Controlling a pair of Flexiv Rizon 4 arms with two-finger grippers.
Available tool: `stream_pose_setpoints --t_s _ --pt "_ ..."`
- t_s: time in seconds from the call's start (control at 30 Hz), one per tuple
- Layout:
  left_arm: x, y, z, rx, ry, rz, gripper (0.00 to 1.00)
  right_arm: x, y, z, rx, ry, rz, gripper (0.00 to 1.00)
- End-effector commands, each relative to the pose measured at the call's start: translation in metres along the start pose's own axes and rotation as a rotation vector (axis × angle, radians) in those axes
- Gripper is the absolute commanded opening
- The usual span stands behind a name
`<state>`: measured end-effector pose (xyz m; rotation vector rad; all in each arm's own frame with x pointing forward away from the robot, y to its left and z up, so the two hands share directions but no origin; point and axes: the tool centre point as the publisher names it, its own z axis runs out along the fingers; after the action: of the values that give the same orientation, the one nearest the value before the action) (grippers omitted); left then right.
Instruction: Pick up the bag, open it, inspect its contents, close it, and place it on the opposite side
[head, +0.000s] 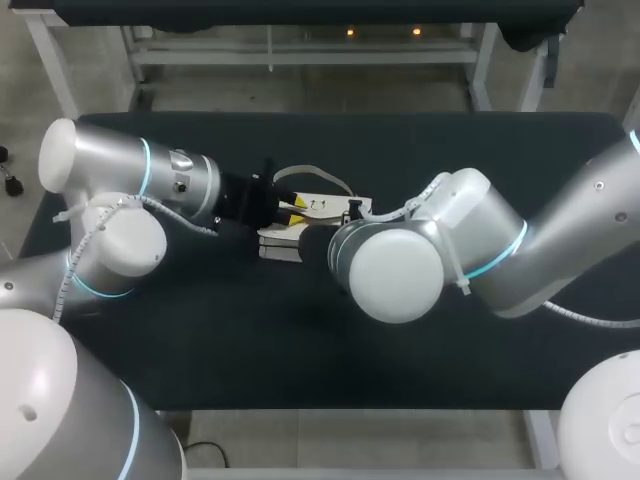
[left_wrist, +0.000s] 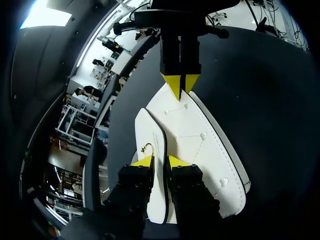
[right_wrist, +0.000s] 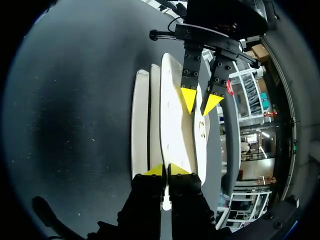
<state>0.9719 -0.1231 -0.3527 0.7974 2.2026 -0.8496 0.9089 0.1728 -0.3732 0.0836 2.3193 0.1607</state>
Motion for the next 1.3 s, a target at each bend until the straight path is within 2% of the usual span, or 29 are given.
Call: stream_pose_setpoints --t_s 0.03,0.23,0.47,0.67,0.7,0.73,0.77,0.9,0.97,1.0,1.03,1.07,1.3 --pt "0.003 0.003 0.002 0.005 0.002 0.010 0.00 0.005 -0.003 0.002 -0.014 -0.025 0.000 0.00" --pt "0.008 0.010 -0.004 -0.005 0.011 0.002 0.00 0.005 -0.003 0.002 -0.014 -0.025 0.000 0.00" --pt "0.004 -0.001 0.008 0.037 0.014 0.026 0.00 0.005 -0.003 0.002 -0.014 -0.025 0.000 0.00" --pt "0.005 0.001 0.003 0.031 0.013 0.023 0.02 0.005 -0.003 0.002 -0.014 -0.025 0.000 0.00" --pt "0.004 0.001 0.001 0.030 0.009 0.020 0.48 0.005 -0.003 0.002 -0.014 -0.025 0.000 0.00" --pt "0.004 0.001 -0.001 0.026 0.005 0.020 0.81 0.005 -0.003 0.002 -0.014 -0.025 0.000 0.00" --pt "0.004 0.001 -0.003 0.023 0.000 0.018 1.00 0.005 -0.003 0.002 -0.014 -0.025 0.000 0.00" --pt "0.000 -0.003 -0.012 0.012 -0.016 0.021 1.00 0.004 -0.002 0.000 -0.019 -0.024 0.001 0.00" --pt "-0.001 -0.007 -0.016 0.009 -0.022 0.025 1.00 0.002 -0.002 -0.002 -0.020 -0.019 0.000 0.17" --pt "-0.002 -0.008 -0.019 0.010 -0.024 0.027 1.00 0.002 -0.001 -0.003 -0.026 -0.011 -0.002 0.42" --pt "-0.003 -0.010 -0.021 0.005 -0.027 0.034 1.00 0.001 -0.001 -0.005 -0.027 -0.004 -0.006 0.77" --pt "-0.003 -0.011 -0.023 0.002 -0.028 0.034 1.00 0.000 -0.001 -0.007 -0.026 0.001 -0.010 1.00" --pt "-0.009 -0.015 -0.042 -0.019 -0.041 0.001 1.00 -0.012 -0.004 -0.028 -0.056 0.040 0.001 1.00"
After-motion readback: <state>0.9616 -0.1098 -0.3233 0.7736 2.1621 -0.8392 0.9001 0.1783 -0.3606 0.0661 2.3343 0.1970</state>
